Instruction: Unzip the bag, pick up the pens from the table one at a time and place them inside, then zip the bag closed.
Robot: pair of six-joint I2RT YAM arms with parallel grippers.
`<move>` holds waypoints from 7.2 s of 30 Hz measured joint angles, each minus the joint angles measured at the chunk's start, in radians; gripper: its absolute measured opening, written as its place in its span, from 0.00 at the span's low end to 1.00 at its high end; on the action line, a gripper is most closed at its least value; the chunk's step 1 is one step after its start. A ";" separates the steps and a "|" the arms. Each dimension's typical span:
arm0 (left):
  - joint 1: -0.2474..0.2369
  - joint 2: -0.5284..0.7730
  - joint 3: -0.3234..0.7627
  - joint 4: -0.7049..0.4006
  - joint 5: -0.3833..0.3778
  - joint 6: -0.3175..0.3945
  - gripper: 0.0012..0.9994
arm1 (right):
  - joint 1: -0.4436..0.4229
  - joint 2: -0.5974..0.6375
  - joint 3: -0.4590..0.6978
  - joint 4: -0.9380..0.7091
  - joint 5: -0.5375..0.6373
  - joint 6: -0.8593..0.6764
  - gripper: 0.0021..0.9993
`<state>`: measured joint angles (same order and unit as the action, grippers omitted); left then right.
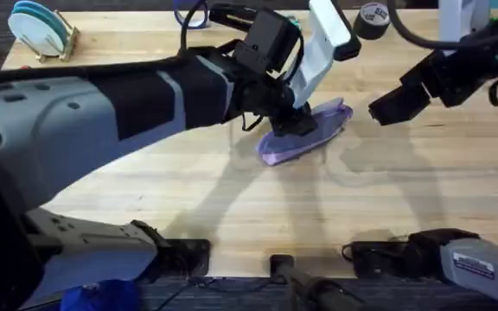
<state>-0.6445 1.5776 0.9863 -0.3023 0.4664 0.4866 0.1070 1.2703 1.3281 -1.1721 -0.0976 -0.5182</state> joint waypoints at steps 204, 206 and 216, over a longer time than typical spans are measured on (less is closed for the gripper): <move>0.003 0.034 0.017 0.001 -0.028 0.000 0.99 | -0.316 0.152 0.043 -0.133 -0.354 -0.300 1.00; 0.006 0.004 0.017 0.006 -0.046 0.006 0.99 | -0.303 0.136 0.043 -0.134 -0.324 -0.282 1.00; 0.076 -0.324 0.017 -0.122 -0.219 -0.022 0.99 | -0.217 -0.006 0.043 -0.137 -0.190 -0.122 1.00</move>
<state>-0.5686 1.2538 1.0031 -0.4239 0.2473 0.4648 -0.1098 1.2647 1.3708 -1.3093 -0.2871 -0.6406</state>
